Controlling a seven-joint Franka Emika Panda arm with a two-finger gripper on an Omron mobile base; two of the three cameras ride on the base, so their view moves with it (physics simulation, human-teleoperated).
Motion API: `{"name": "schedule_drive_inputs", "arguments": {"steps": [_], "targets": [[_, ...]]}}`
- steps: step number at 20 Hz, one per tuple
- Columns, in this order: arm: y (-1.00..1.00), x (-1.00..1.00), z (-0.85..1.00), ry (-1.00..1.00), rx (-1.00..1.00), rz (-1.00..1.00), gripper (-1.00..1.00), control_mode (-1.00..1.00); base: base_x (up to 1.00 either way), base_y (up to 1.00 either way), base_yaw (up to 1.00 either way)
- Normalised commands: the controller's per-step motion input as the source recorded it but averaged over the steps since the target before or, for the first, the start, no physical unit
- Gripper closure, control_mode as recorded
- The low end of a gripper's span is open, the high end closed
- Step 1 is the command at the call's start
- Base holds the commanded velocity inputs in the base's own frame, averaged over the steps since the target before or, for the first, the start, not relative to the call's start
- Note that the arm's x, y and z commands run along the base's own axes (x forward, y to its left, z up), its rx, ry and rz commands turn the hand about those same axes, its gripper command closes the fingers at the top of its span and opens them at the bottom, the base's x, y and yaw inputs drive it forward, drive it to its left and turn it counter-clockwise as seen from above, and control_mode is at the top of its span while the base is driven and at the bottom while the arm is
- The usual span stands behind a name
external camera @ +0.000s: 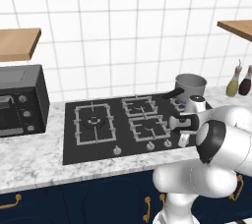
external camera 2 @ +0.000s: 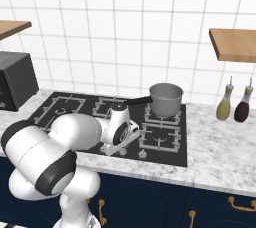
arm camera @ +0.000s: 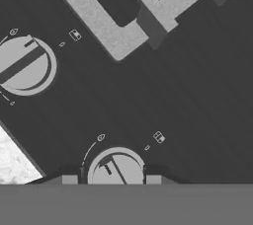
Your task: Turn off the rear right burner of the stove.
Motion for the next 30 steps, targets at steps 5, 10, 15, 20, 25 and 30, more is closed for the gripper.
{"name": "schedule_drive_inputs", "arguments": {"steps": [5, 10, 15, 20, 25, 30], "targets": [[0.0, 0.02, 0.0, 0.02, 0.0, -0.14, 1.0, -1.0, 0.0, 0.0, 0.0], [-0.03, 0.05, 0.0, 0.04, 0.03, -0.4, 1.0, -1.0, 0.0, 0.0, 0.0], [-0.16, 0.01, 0.0, 0.0, 0.06, -0.53, 1.0, -1.0, 0.0, 0.0, 0.0], [-0.23, 0.05, -0.01, 0.0, 0.06, -0.59, 1.0, -1.0, 0.0, 0.0, 0.0], [-0.34, 0.01, -0.06, 0.0, 0.07, -0.66, 1.0, -1.0, 0.0, 0.0, 0.0], [-0.41, 0.0, -0.11, -0.01, 0.07, -0.7, 1.0, -1.0, 0.0, 0.0, 0.0]]}}
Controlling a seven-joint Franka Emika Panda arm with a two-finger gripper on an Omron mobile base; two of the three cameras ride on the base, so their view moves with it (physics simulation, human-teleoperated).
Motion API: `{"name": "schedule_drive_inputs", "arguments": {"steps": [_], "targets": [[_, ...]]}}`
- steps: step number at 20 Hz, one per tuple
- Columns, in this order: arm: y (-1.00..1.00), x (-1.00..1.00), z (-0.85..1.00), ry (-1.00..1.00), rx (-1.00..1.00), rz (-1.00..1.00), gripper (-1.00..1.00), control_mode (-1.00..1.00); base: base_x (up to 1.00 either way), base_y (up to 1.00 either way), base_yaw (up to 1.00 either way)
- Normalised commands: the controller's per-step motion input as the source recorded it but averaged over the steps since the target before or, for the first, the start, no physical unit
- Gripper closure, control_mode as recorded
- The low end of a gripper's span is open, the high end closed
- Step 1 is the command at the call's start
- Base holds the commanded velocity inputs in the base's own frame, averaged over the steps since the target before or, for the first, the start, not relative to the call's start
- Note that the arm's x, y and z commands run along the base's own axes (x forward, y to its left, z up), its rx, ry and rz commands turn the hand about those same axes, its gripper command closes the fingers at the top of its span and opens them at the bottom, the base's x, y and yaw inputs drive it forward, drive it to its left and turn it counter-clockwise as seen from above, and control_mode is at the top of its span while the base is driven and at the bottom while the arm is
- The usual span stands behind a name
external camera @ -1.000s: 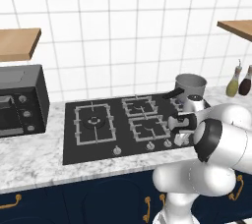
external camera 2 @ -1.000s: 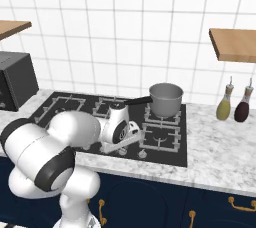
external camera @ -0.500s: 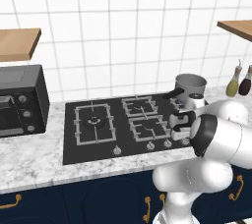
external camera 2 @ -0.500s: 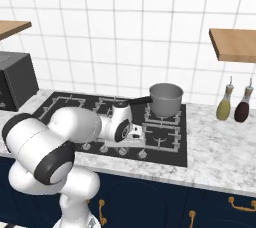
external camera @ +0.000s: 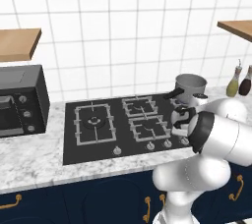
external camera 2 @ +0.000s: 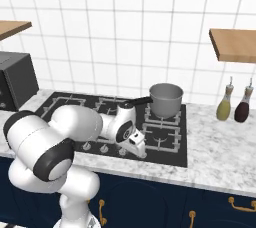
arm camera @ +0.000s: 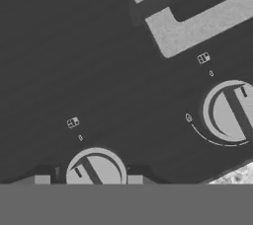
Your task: Turn off the rear right burner of the stove.
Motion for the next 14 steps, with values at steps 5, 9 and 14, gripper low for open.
{"name": "schedule_drive_inputs", "arguments": {"steps": [5, 9, 14], "targets": [[-0.46, 0.0, -0.14, -0.04, 0.07, -0.75, 1.0, -1.0, 0.0, 0.0, 0.0], [-0.36, -0.09, -0.15, 0.0, 0.06, -0.79, 1.0, -1.0, 0.0, 0.0, 0.0], [-0.4, -0.03, -0.42, 0.07, 0.06, -0.85, 1.0, -1.0, 0.0, 0.0, 0.0]]}}
